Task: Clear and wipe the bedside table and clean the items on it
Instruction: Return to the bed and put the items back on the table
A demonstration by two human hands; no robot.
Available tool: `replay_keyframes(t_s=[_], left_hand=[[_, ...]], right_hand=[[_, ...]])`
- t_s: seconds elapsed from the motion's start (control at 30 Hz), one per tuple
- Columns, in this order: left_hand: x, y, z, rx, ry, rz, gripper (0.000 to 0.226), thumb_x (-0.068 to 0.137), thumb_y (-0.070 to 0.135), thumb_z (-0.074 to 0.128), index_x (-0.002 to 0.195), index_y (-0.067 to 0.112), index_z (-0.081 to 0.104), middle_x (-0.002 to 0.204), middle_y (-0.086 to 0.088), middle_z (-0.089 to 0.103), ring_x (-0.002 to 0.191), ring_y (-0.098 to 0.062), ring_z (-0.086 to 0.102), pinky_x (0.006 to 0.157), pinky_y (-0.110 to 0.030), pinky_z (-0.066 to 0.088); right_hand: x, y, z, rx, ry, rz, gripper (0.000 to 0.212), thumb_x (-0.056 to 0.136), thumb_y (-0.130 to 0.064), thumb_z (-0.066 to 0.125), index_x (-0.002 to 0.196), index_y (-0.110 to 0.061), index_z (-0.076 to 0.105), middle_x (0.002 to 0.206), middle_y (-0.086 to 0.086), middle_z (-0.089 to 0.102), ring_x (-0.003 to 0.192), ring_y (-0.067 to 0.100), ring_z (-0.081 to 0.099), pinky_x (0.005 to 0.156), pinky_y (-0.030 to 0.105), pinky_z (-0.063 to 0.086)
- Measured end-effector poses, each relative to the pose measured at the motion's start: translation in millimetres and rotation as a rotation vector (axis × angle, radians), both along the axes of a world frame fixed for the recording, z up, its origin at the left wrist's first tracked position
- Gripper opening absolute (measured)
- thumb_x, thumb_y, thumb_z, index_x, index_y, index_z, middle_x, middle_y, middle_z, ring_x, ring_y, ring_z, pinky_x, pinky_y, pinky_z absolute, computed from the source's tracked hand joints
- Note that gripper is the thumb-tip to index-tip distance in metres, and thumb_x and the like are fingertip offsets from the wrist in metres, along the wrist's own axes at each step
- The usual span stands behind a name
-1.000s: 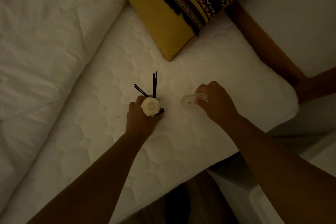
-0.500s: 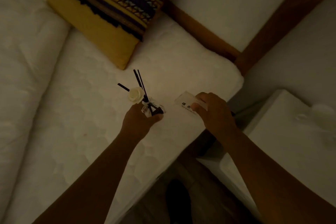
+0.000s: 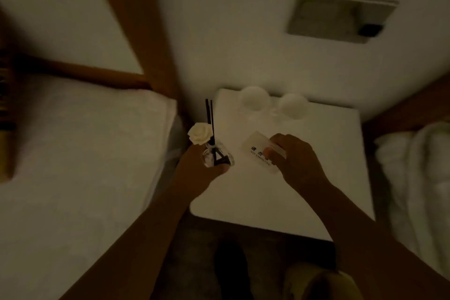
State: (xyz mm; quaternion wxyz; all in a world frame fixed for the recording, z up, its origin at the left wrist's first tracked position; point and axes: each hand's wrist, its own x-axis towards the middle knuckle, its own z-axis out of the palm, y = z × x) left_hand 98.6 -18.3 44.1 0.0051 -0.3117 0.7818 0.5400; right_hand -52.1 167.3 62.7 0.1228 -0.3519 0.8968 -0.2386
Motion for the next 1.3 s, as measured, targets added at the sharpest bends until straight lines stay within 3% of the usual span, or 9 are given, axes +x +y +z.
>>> replay_keyframes(t_s=[0.1,0.23,0.33,0.4,0.5,0.53,0.67,0.93,1.3], left_hand=[[-50,47,6,-0.028,0.051,-0.073,0.061,0.076,0.02,0.081,0.124,0.032,0.046,0.115,0.024,0.051,0.109,-0.003,0.049,0.091,-0.012,0.039],[-106,87,0,-0.037,0.065,-0.208,0.057,0.077,0.021,0.08,0.116,0.045,0.045,0.112,0.024,0.054,0.11,-0.005,0.054,0.086,-0.008,0.038],[-145,111,-8,-0.032,0.06,-0.288,0.058,0.078,0.021,0.079,0.126,0.032,0.049,0.112,0.028,0.052,0.106,-0.002,0.055,0.082,-0.001,0.036],[-168,127,-13,-0.03,0.03,-0.323,0.063,0.078,0.019,0.079,0.134,0.023,0.049,0.118,0.024,0.054,0.108,0.002,0.055,0.091,-0.003,0.037],[-201,147,-17,-0.014,0.01,-0.351,0.068,0.08,0.012,0.076,0.139,0.013,0.044,0.134,-0.001,0.055,0.126,-0.017,0.052,0.111,-0.036,0.038],[-211,153,-19,-0.026,0.023,-0.354,0.068,0.08,0.01,0.075,0.14,0.012,0.042,0.137,-0.004,0.053,0.129,-0.019,0.049,0.113,-0.039,0.035],[-241,167,-37,-0.149,0.066,-0.34,0.065,0.084,0.013,0.073,0.14,0.014,0.042,0.137,0.001,0.051,0.128,-0.013,0.047,0.108,-0.02,0.028],[-274,170,-60,-0.426,0.147,-0.281,0.058,0.082,0.013,0.074,0.134,0.007,0.048,0.128,-0.013,0.055,0.118,-0.027,0.053,0.099,-0.02,0.03],[-284,162,-86,-0.432,0.081,-0.193,0.061,0.089,0.02,0.067,0.143,0.012,0.04,0.141,-0.01,0.049,0.131,-0.025,0.046,0.103,-0.019,0.023]], right_hand=[[-31,56,0,0.041,-0.04,-0.132,0.017,0.091,-0.04,0.057,0.097,-0.024,0.06,0.082,-0.008,0.055,0.07,0.01,0.052,0.057,0.015,0.032],[-74,110,-8,0.075,-0.124,-0.253,0.02,0.094,-0.039,0.054,0.103,-0.022,0.059,0.094,-0.001,0.061,0.084,0.018,0.059,0.071,0.031,0.048],[-104,137,-17,0.128,-0.139,-0.325,0.025,0.095,-0.037,0.053,0.111,-0.018,0.058,0.103,0.005,0.062,0.093,0.025,0.058,0.076,0.031,0.043],[-121,149,-19,0.171,-0.135,-0.357,0.026,0.096,-0.038,0.052,0.11,-0.018,0.058,0.104,0.008,0.061,0.095,0.028,0.057,0.075,0.032,0.041],[-141,159,-19,0.173,-0.13,-0.403,0.025,0.095,-0.039,0.052,0.106,-0.017,0.058,0.102,0.008,0.061,0.094,0.029,0.058,0.072,0.03,0.038],[-147,160,-19,0.176,-0.124,-0.413,0.026,0.095,-0.039,0.052,0.107,-0.017,0.058,0.103,0.008,0.06,0.094,0.029,0.059,0.072,0.031,0.039],[-168,158,-25,0.177,-0.086,-0.445,0.026,0.095,-0.038,0.052,0.107,-0.015,0.058,0.106,0.009,0.059,0.097,0.028,0.058,0.077,0.035,0.044],[-196,151,-48,0.169,-0.034,-0.487,0.023,0.095,-0.038,0.053,0.107,-0.018,0.058,0.105,0.007,0.059,0.095,0.027,0.059,0.067,0.029,0.035],[-202,132,-60,0.172,0.018,-0.461,0.027,0.093,-0.04,0.055,0.107,-0.017,0.054,0.105,0.007,0.057,0.091,0.029,0.06,0.071,0.041,0.053]])
